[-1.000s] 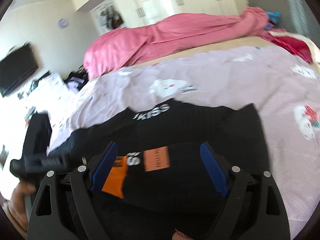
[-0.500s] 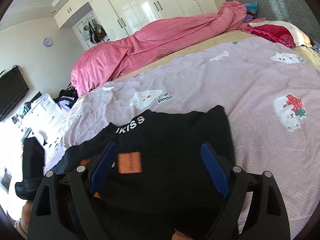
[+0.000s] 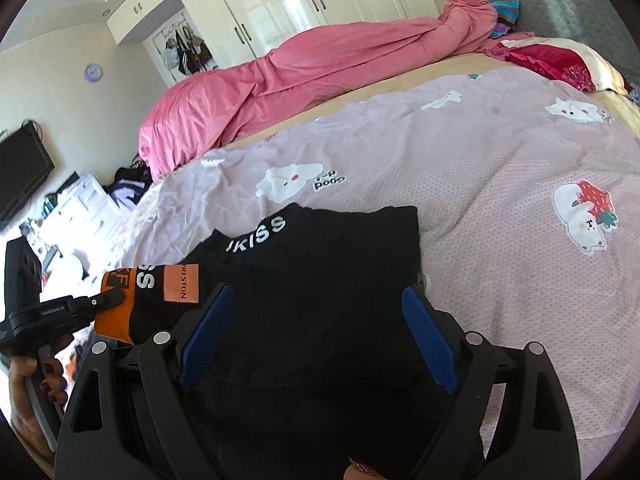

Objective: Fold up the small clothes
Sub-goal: 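Lay the cuff flat on the shirt body and open the left gripper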

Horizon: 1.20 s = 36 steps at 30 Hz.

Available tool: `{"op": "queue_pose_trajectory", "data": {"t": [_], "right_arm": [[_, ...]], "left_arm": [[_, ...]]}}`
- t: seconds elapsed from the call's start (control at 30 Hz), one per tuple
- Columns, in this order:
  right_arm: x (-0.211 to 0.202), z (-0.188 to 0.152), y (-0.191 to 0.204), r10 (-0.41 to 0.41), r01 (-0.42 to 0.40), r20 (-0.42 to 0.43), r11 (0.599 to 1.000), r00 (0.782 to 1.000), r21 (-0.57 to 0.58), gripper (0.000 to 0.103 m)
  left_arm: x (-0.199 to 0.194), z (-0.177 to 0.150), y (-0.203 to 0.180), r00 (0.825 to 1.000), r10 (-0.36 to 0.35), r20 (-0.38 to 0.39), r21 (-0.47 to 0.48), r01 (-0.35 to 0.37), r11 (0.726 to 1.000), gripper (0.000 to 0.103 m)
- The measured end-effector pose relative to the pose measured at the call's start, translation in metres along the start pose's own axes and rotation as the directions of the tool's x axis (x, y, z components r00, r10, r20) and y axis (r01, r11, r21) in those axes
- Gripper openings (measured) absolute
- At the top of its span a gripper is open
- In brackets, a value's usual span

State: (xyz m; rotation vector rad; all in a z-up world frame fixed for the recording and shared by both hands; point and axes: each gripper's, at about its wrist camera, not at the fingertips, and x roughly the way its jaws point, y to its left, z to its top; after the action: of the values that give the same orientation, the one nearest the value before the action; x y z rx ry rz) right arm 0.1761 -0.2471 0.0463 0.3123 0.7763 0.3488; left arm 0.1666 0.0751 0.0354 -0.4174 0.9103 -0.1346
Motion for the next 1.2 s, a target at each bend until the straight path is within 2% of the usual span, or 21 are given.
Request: {"op": "queue_pose_trajectory", "data": {"t": [0.13, 0.17, 0.27, 0.37, 0.47, 0.6, 0.73, 0.9, 1.0, 1.17, 1.2], "right_arm": [[0.012, -0.007, 0.01, -0.032, 0.029, -0.04, 0.997, 0.999, -0.068, 0.085], [0.015, -0.009, 0.012, -0.038, 0.034, -0.05, 0.996, 0.998, -0.082, 0.085], [0.027, -0.015, 0.019, -0.056, 0.045, -0.085, 0.991, 0.995, -0.125, 0.085], [0.038, -0.022, 0.025, -0.07, 0.053, -0.111, 0.987, 0.991, -0.151, 0.085], [0.046, -0.027, 0.027, -0.103, 0.078, -0.137, 0.981, 0.985, -0.177, 0.085], [0.062, -0.033, 0.016, -0.176, 0.138, -0.217, 0.974, 0.96, -0.179, 0.085], [0.066, -0.036, 0.016, -0.192, 0.147, -0.233, 0.969, 0.953, -0.196, 0.085], [0.054, -0.032, 0.017, -0.11, 0.08, -0.215, 0.986, 0.97, -0.145, 0.085], [0.046, -0.027, 0.019, -0.087, 0.063, -0.191, 0.99, 0.978, -0.128, 0.089], [0.038, -0.024, 0.026, -0.073, 0.049, -0.171, 0.989, 0.982, -0.139, 0.094], [0.036, -0.024, 0.028, -0.067, 0.044, -0.166, 0.989, 0.984, -0.139, 0.096]], "left_arm": [[0.0, -0.002, 0.008, 0.992, 0.125, 0.019, 0.02, -0.126, 0.992, 0.008], [-0.001, -0.003, 0.007, 0.99, 0.138, 0.027, 0.033, -0.139, 0.99, 0.008], [0.0, -0.007, -0.003, 0.989, 0.143, 0.032, 0.086, -0.145, 0.986, 0.011], [0.016, -0.014, -0.012, 0.99, 0.141, -0.019, 0.131, -0.137, 0.982, 0.018], [0.041, -0.024, -0.011, 0.977, 0.193, -0.094, 0.167, -0.175, 0.97, 0.021], [0.052, -0.034, -0.001, 0.965, 0.224, -0.134, 0.161, -0.202, 0.966, 0.024], [0.052, -0.036, 0.0, 0.967, 0.221, -0.127, 0.165, -0.199, 0.966, 0.027], [0.045, -0.037, -0.005, 0.97, 0.216, -0.111, 0.18, -0.194, 0.964, 0.039], [0.038, -0.035, -0.005, 0.972, 0.212, -0.097, 0.17, -0.194, 0.966, 0.051], [0.026, -0.032, -0.001, 0.968, 0.242, -0.068, 0.138, -0.231, 0.963, 0.083], [0.023, -0.032, -0.001, 0.968, 0.244, -0.061, 0.132, -0.235, 0.963, 0.085]]}}
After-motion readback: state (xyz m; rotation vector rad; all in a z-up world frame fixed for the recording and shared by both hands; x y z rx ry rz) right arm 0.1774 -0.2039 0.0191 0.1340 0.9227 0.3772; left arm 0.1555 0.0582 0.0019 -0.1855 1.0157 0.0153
